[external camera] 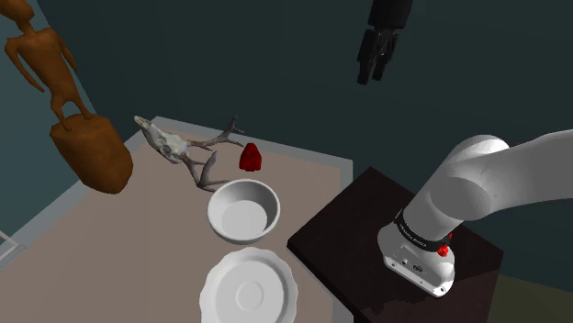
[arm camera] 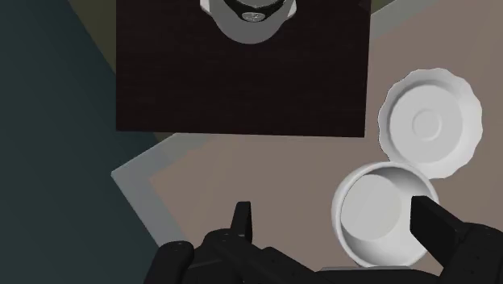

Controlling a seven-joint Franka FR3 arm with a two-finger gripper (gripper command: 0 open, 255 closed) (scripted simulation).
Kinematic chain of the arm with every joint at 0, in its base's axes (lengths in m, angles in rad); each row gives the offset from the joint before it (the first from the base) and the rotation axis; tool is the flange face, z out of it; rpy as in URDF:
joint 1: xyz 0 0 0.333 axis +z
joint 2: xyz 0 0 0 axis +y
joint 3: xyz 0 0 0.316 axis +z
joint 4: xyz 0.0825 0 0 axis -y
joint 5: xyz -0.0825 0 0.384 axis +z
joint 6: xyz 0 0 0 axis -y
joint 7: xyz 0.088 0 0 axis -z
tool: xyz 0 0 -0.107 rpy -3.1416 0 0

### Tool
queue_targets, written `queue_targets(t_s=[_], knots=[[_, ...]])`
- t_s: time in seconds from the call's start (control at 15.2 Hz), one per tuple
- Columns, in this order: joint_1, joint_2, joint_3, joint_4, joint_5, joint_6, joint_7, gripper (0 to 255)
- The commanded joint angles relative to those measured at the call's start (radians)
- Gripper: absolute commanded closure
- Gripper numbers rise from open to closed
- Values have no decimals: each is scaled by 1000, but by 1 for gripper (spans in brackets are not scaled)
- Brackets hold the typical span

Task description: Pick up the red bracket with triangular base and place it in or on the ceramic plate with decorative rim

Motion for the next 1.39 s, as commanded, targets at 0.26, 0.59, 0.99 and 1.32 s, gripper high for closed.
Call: queue_targets(t_s=[0.26, 0.59, 0.99, 1.32], knots=[[10, 103, 24, -27, 9, 127, 7, 0], [21, 256, 53, -29, 17, 277, 17, 0], [34, 464, 82, 15, 17, 437, 33, 0], [43, 651, 100, 88, 6, 545, 51, 0]])
